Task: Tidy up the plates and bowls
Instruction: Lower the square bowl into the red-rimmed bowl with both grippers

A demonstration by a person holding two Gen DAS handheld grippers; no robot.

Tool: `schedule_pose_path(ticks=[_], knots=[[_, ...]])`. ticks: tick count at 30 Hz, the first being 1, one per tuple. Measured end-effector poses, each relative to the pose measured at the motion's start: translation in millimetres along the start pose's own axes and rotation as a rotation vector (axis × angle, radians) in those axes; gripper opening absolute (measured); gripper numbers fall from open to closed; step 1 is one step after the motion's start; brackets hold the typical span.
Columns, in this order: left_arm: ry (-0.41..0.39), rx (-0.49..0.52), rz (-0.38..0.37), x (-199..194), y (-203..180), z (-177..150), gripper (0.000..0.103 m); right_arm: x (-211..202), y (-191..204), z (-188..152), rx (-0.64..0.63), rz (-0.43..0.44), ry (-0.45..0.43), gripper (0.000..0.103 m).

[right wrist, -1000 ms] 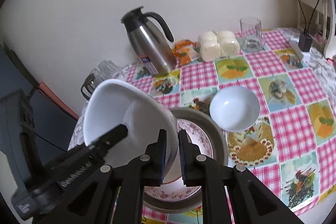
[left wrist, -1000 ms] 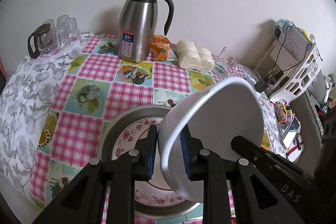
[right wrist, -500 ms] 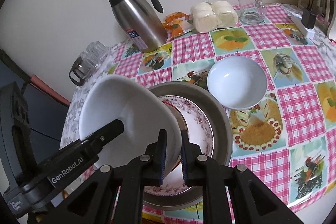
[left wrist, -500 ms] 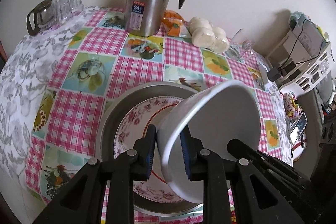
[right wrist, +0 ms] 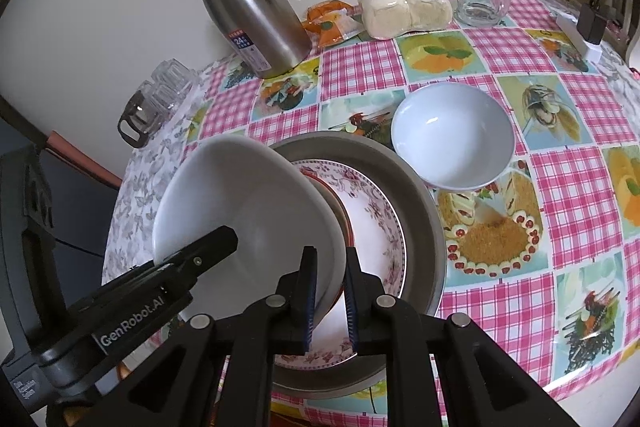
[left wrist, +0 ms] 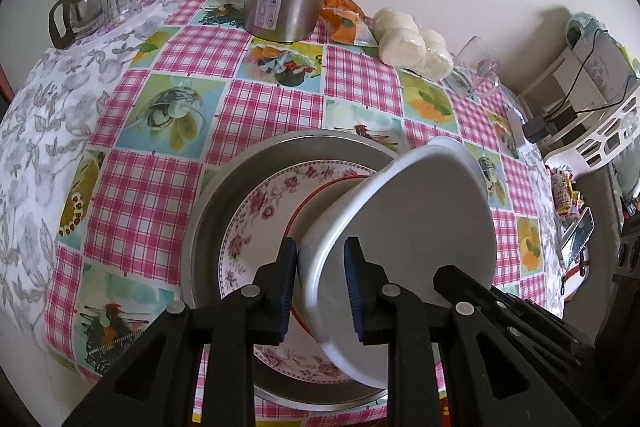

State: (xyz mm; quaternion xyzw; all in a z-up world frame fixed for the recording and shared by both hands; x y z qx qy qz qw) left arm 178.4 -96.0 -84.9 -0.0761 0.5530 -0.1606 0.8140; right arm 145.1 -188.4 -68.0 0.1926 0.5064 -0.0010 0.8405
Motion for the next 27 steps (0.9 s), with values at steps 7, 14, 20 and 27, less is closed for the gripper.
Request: schedule_pose_path(ticks=[7,14,20,27], knots=[[0.003,-0.001,-0.006,1,0,0,0.026,2,-3,0,0.006,-0.005,0.007,0.018],[-0.005,-0.014,-0.006,-3,3,2,0.027,2,-4,0,0.013,-0.002,0.011,0.018],[-0.022,-0.020,-0.013,-7,4,4,0.028,-7,1,5,0.000,0.001,-0.019,0.020],[-0.033,-0.027,-0.006,-10,6,7,0.029,-7,-3,6,0.014,0.005,-0.014,0.020]])
Point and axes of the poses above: each gripper's, at about its wrist camera, not at the fingertips, and x roughly the way its jaws point, y to its left, z to its top, the point moved 10 cm from there along x, roughly the way its jaws point, and after that the axes turned 5 degrees about -x, right-handed, at the moved point
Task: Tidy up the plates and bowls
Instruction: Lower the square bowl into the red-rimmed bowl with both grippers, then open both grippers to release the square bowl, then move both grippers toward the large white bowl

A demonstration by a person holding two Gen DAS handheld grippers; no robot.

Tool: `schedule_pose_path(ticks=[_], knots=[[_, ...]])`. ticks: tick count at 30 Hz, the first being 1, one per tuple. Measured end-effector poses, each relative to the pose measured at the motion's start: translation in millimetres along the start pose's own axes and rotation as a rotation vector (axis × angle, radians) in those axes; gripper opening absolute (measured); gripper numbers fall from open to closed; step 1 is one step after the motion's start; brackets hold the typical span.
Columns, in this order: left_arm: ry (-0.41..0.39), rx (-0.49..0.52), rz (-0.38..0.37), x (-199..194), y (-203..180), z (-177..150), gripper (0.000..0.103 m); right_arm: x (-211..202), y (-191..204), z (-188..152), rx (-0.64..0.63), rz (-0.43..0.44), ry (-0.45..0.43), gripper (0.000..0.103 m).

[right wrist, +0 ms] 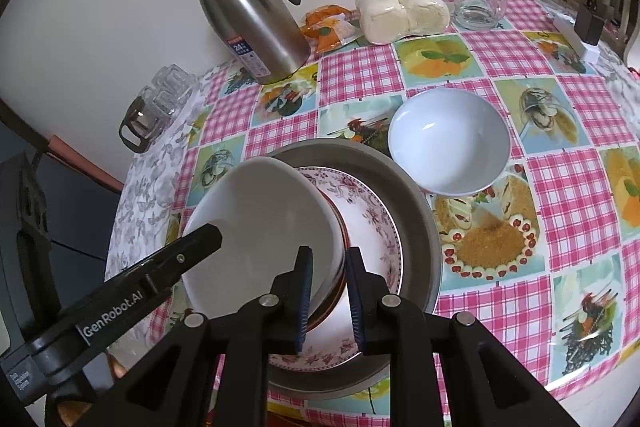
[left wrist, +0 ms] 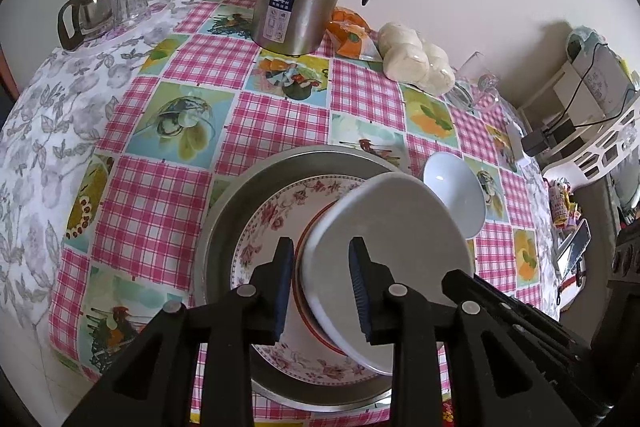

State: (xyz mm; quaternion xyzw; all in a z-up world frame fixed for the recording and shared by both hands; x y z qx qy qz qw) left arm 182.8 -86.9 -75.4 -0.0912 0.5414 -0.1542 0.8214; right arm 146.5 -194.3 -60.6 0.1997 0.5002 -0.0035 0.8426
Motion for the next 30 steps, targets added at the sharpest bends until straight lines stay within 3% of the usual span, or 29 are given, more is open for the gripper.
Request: schedule_pose_path(ticks=[3,6,8,15,20,27,30], knots=[[-0.012,-0.003,0.010,-2,1,2,0.030,-2,-3,1,0.004,-0.007,-0.005,0.022],[-0.037,-0.005,0.017,-9,3,4,0.048,-8,-4,4,0.004,-0.011,-0.023,0.039],[-0.061,-0.007,0.029,-14,4,8,0.052,-13,-5,6,0.007,-0.015,-0.043,0.058],[-0.120,-0.034,0.092,-24,15,16,0.071,-20,-16,13,-0.002,-0.061,-0.073,0.079],[-0.155,-0.037,0.151,-24,23,20,0.082,-24,-19,15,-0.015,-0.057,-0.094,0.103],[-0.215,-0.063,0.208,-30,32,26,0.100,-30,-22,17,-0.035,-0.066,-0.126,0.103],[-0.224,-0.075,0.216,-30,36,27,0.101,-33,-26,20,-0.027,-0.070,-0.143,0.103]])
Point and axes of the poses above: each gripper's, at about its wrist camera, not at the fingertips, and x roughly the way its jaws point, y to its left, z to its top, the point moved 10 cm from there along x, roughly the way its jaws point, and after that the axes turned 5 degrees about -x, right-handed, at the moved point
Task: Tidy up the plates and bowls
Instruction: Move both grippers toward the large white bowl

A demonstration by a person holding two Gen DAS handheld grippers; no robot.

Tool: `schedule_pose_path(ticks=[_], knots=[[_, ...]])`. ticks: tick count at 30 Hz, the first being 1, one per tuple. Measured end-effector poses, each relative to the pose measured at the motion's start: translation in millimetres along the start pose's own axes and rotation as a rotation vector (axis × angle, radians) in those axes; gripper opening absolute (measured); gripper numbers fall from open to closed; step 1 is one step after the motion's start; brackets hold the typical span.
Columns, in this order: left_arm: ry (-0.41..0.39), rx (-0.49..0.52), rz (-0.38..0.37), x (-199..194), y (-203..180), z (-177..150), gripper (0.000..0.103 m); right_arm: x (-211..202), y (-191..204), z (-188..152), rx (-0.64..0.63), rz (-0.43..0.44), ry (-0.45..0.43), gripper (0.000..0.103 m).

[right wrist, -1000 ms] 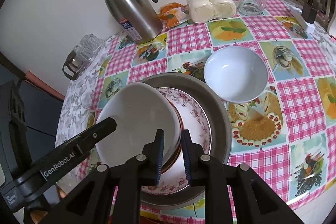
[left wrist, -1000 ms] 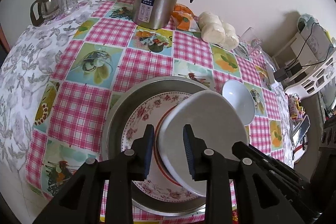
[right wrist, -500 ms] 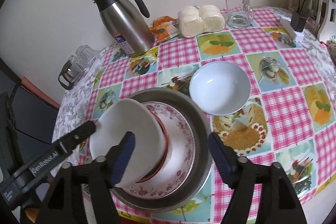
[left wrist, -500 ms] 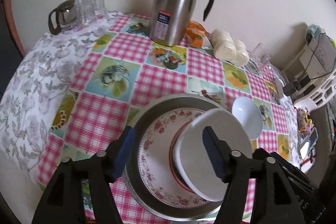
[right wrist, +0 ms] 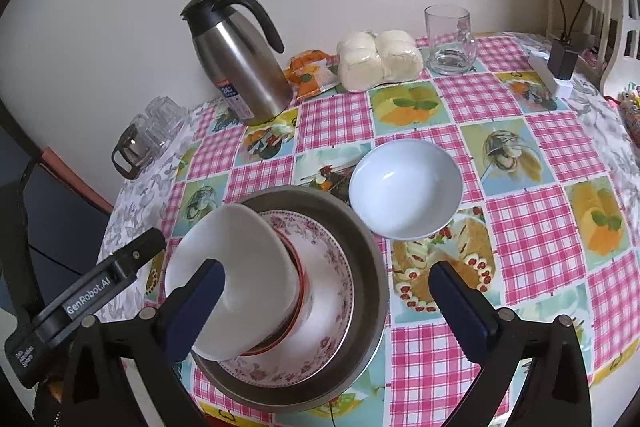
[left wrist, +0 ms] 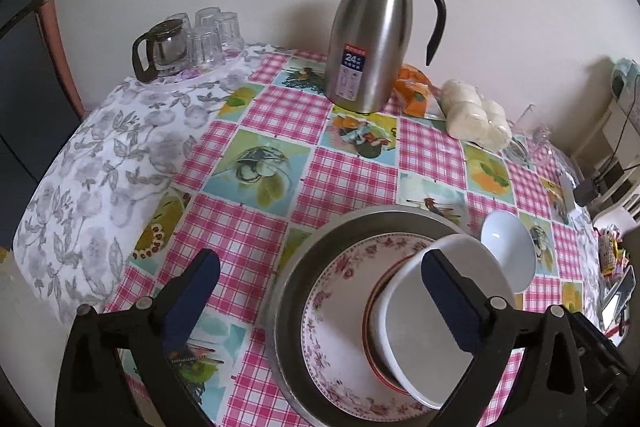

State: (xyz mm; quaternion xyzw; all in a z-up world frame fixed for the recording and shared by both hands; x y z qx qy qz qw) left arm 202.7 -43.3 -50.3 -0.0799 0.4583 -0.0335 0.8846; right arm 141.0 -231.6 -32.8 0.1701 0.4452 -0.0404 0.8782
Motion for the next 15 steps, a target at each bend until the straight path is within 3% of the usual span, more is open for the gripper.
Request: schedule_pose_path(ticks=[9,15], knots=[[-0.082,0.016,-0.043,-9,-13,10,0.101,-16,-2,15,-0.025,0.010,-0.105,0.103],[-0.148,0.007,-0.126,-21,-29,22,0.101,-16,-5,20,-0.046,0.020,-0.127,0.103]])
Point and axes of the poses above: each gripper's, at about its wrist camera, not at the fingertips, and x roughly the way its jaws point, y to its left, z to its top, the point moved 10 cm from there along x, roughly the way its jaws point, and after that the axes turned 5 degrees about -x, right-handed, at the moved point
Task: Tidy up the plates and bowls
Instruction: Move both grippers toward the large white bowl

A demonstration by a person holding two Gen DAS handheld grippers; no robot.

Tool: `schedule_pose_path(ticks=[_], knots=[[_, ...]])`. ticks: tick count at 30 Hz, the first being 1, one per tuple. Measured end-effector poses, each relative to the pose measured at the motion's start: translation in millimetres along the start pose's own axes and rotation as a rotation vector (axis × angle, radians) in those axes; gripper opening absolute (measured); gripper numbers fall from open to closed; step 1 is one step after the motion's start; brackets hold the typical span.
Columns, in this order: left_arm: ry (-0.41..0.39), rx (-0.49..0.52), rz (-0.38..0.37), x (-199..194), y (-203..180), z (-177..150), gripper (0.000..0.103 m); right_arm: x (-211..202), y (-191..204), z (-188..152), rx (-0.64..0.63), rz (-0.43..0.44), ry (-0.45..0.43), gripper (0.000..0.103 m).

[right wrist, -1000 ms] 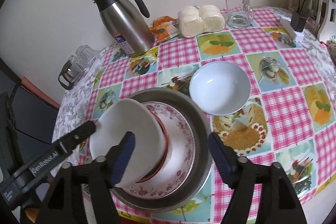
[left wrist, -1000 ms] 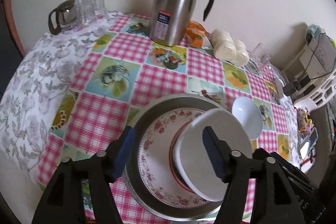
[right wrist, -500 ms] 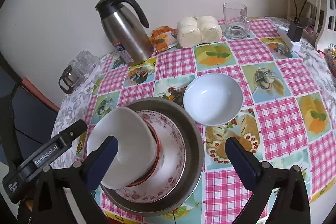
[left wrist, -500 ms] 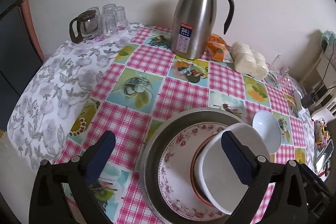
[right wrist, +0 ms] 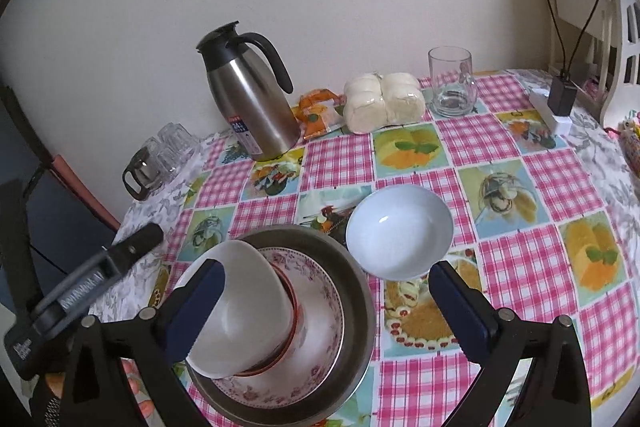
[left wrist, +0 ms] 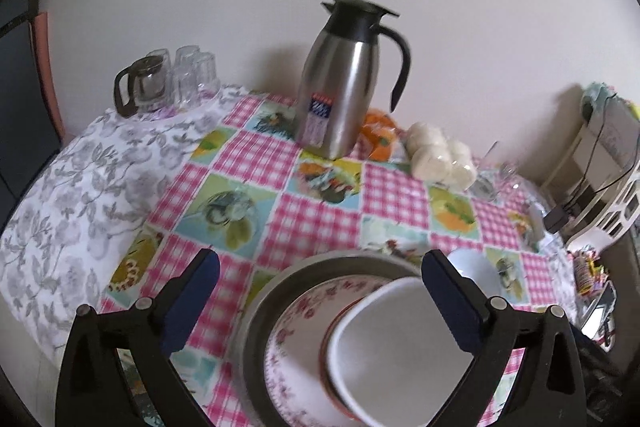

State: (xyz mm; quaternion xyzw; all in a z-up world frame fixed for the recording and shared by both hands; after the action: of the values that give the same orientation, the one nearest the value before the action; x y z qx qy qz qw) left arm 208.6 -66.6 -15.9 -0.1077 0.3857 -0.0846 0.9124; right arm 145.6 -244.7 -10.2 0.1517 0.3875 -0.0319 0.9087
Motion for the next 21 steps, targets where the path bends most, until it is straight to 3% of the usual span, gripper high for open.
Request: schedule_pose_path(ticks=[4,11,21], knots=[[0.010,0.037,-0.024,-1,-18,5,0.101,2,-11,0,0.014,0.007,0.005,0.103],[0.108,0.119,-0.092,7,-63,10,0.101,4,-45,6,0.088,0.004,0.004,0.103],[0.151,0.292,-0.025,25,-140,36,0.101,15,-104,9,0.195,-0.057,0.019,0.103]])
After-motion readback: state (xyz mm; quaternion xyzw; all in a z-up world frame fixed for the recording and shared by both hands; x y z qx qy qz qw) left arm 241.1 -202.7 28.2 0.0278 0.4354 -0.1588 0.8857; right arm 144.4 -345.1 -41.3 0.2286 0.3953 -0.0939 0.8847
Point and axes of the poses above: each gripper's, at about its wrist camera, not at the fingertips, and x roughly the way its jaws point, y to its left, z to its top, the point moved 10 cm from there along x, roughly the way its jaws point, and after that the axes turned 5 degrees about -x, right-handed, at the moved point
